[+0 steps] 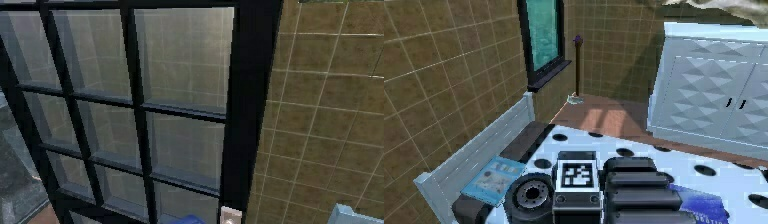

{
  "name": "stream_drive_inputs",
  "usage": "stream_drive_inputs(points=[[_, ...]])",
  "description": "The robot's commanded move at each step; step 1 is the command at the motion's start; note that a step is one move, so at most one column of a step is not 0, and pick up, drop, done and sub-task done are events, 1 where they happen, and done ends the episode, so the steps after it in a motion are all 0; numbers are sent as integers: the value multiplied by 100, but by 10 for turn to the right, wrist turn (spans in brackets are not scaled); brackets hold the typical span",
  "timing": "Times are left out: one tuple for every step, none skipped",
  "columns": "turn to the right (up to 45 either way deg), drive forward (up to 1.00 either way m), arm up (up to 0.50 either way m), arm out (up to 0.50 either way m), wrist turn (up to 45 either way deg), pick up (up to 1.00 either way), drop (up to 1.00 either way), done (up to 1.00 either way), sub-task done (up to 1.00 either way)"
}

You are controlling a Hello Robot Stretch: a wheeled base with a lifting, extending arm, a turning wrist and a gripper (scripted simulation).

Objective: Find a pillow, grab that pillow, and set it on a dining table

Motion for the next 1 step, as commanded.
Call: stream_drive_inputs(points=[[-450, 0, 0, 0, 0, 0, 0, 0, 0]])
